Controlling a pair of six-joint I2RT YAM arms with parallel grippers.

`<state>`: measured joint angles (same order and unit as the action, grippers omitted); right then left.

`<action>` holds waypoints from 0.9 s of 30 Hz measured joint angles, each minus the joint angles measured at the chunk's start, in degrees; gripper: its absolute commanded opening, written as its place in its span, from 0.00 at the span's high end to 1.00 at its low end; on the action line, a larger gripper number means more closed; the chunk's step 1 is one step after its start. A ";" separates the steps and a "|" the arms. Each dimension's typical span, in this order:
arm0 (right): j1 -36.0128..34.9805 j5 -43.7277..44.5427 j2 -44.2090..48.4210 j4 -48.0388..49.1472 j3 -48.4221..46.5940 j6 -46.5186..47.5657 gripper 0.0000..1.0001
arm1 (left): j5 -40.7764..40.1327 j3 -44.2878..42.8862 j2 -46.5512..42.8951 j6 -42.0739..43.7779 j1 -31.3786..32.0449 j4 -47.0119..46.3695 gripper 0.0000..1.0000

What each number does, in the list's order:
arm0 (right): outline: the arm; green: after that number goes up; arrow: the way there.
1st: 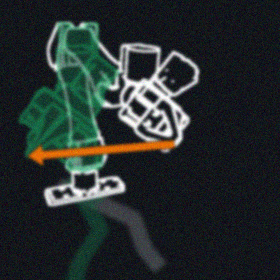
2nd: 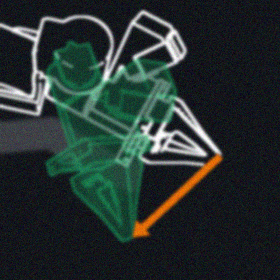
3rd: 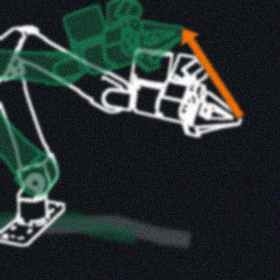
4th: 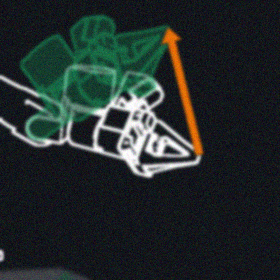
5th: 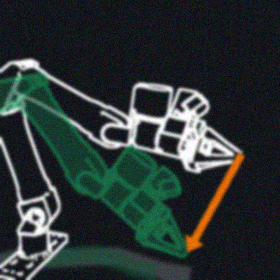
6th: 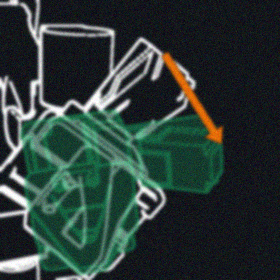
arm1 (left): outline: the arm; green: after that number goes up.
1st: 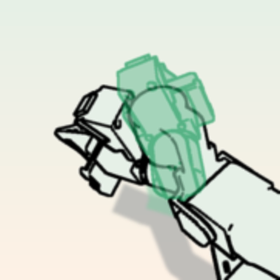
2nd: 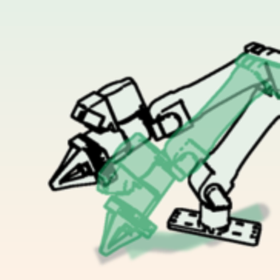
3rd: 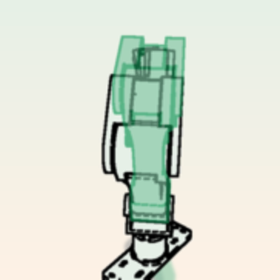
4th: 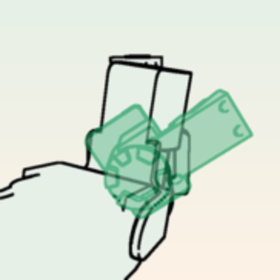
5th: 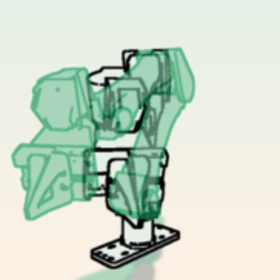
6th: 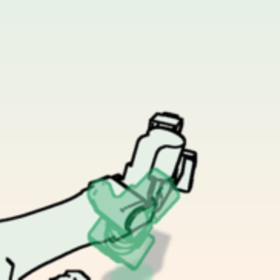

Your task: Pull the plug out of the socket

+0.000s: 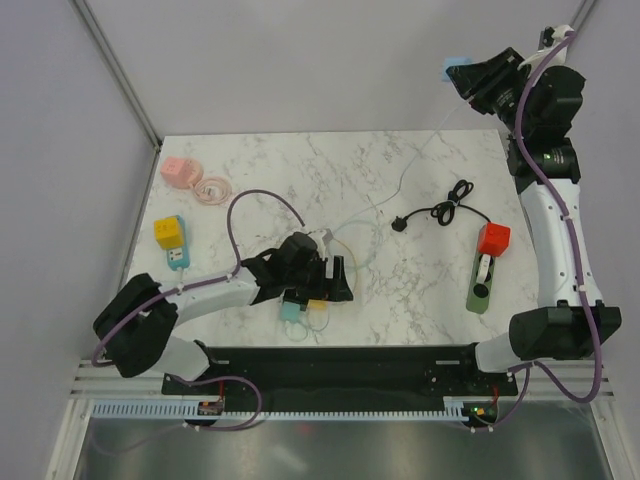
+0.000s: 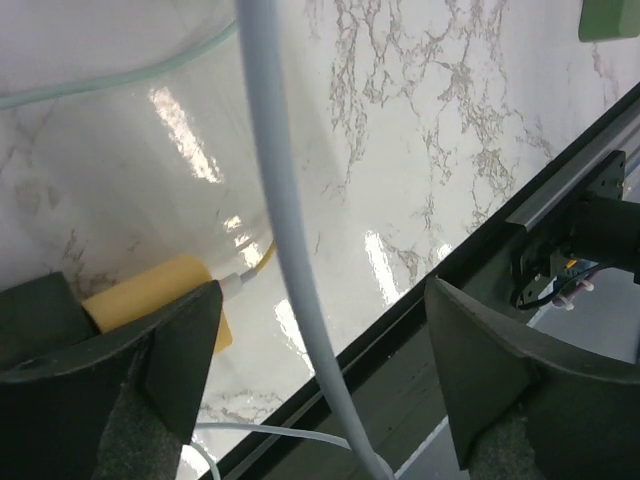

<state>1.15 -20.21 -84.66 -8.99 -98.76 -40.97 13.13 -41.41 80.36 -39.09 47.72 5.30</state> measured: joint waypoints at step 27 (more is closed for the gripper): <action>3.85 -1.53 5.88 2.16 11.30 1.79 1.00 | -4.70 -24.50 -29.53 -0.98 5.62 21.57 0.98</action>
<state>4.99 -21.74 -78.78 -6.83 -87.46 -39.18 8.43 -65.91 50.83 -40.07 53.34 26.87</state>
